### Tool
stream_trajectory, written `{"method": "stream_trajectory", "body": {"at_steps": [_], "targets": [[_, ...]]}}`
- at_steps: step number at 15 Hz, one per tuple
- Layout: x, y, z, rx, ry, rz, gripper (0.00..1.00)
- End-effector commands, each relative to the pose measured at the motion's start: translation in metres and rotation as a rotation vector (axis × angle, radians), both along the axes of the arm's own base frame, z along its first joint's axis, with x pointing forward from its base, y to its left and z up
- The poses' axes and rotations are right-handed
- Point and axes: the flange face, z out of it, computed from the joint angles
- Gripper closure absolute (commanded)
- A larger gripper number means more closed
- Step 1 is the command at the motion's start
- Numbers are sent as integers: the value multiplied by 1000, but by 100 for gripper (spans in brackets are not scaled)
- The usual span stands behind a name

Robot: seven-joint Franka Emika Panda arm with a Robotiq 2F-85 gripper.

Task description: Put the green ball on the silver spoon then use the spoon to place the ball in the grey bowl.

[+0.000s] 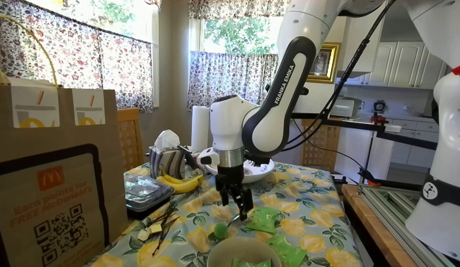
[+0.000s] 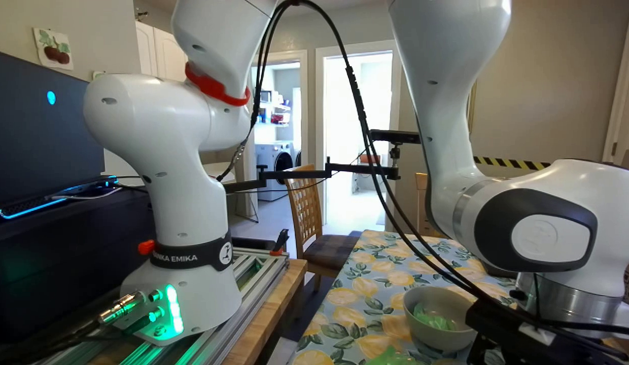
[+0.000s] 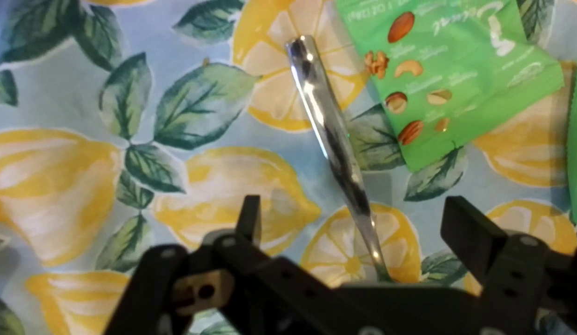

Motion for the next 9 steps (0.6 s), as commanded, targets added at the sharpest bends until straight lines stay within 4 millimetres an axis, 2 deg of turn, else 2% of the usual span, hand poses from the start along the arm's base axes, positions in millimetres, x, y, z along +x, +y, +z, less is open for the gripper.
{"method": "stream_trajectory", "body": {"at_steps": [1,5,6,7,9], "targets": [[-10,0,-1,-15,11,47,0],[-13,1,-6,-38,16,64,0],[-14,0,-7,-41,18,71,4],[-14,-1,-8,-45,21,78,27],[-14,-1,-10,-46,23,76,31]]}}
